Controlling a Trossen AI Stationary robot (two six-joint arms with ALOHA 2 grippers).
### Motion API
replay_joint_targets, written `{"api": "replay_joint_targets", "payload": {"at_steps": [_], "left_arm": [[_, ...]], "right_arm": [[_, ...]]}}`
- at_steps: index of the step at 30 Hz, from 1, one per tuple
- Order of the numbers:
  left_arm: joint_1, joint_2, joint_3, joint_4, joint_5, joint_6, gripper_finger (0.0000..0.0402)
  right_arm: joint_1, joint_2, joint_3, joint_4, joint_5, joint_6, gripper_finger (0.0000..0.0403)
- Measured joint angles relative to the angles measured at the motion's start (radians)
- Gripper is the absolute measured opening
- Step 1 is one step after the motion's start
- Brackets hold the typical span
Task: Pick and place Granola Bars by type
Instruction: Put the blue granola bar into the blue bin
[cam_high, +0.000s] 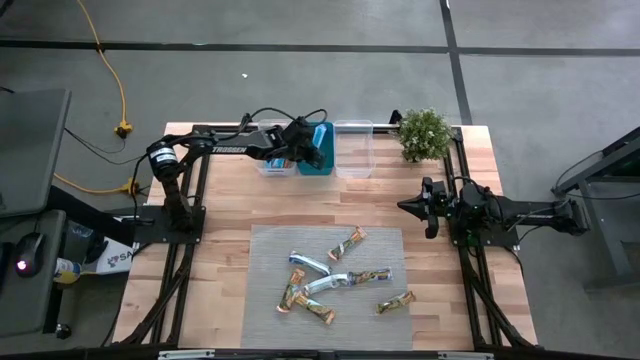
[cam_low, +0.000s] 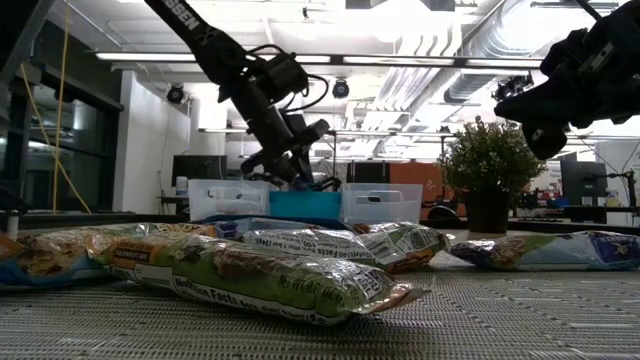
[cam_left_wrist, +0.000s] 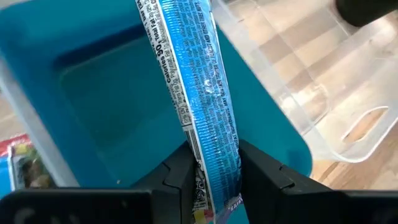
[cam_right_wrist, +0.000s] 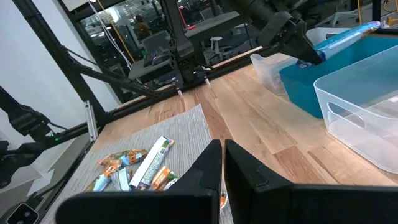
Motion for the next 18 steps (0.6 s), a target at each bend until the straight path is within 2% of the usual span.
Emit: {"api": "replay_joint_targets", "payload": {"at_steps": [4,13,18], "left_arm": [[0.000,0.000,0.000,0.000,0.001,0.017,0.0109],[0.000,0.001,0.000,0.007,0.004,0.038,0.0198],[0.000,-0.024,0.000,0.087,0.057,0.040,0.0215]], "right_arm": [[0.000,0.000,0.000,0.000,0.000,0.000,0.0000],[0.000,0.000,0.000,0.000,0.000,0.000,0.0000],[0.000,0.000,0.000,0.000,0.000,0.000,0.0000]]}}
